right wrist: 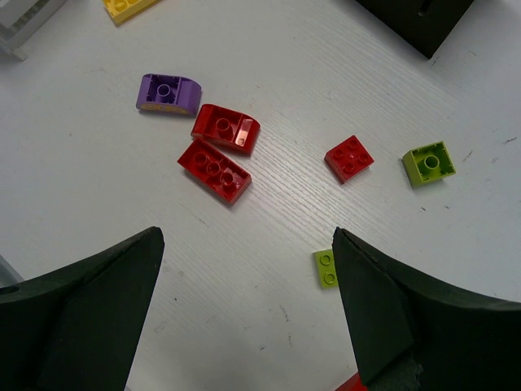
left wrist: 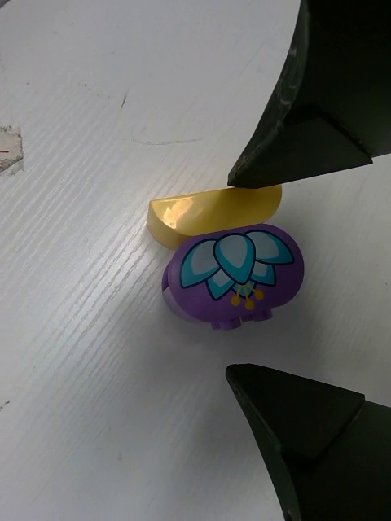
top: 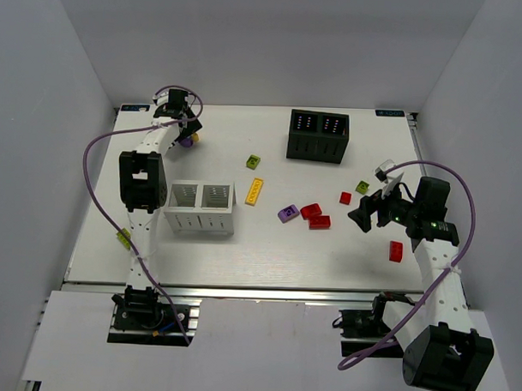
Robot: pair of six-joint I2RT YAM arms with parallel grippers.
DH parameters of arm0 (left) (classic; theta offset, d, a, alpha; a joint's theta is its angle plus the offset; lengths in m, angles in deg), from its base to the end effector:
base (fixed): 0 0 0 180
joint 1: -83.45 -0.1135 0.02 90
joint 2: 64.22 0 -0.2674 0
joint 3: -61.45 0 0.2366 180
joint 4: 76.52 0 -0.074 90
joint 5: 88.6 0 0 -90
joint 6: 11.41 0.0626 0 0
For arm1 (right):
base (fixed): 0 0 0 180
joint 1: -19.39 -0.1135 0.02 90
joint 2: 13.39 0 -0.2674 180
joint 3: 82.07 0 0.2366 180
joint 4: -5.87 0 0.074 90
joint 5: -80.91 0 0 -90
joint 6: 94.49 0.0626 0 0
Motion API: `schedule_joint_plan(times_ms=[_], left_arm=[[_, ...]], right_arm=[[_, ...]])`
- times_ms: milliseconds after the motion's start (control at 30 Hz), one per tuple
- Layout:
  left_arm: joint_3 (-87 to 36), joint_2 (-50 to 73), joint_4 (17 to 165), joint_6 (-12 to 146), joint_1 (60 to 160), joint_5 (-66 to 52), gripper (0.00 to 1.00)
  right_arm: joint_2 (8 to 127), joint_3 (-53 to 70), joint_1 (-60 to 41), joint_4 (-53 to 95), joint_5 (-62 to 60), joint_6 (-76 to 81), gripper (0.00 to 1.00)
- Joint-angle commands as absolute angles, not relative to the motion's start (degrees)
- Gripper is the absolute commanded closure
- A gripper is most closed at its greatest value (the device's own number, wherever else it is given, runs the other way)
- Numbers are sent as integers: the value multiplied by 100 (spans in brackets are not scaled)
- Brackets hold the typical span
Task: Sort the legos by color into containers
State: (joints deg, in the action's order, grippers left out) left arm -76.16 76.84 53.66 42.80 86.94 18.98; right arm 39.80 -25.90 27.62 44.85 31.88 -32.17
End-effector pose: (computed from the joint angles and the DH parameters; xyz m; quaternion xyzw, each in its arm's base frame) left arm 0.5442 -0.0142 0.1602 -0.3071 0.8875 0.0319 0.3420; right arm 0.1980 0.0128 0.2686 -0.2976 0.7958 0.1655 0.5007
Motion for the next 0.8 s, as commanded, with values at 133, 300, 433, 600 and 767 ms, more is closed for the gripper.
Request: schedule_joint_plan(times_ms=[133,300,433,600,767], left_arm=[[-7848,7948,4687,5029,8662,1889,2],[-7884,8001,4704,5135,8662,1766,2],[-7893,8098,4669,5196,8662,1590,2],[-7831,8115,4748,5249,8662,1309,2],[-7359,7827,5231,5258,8662,984,2]], right_arm=[[3899,-2369,2756,4517,3336,-3323,11],[3900,-2361,2765,4508,3336,-3323,11],[3908,-2378,2756,4508,3336,-3332,11],[3899,-2370,2747,4517,3336,-3332,11],[3900,-2387,2765,4517,3336,-3358,11]])
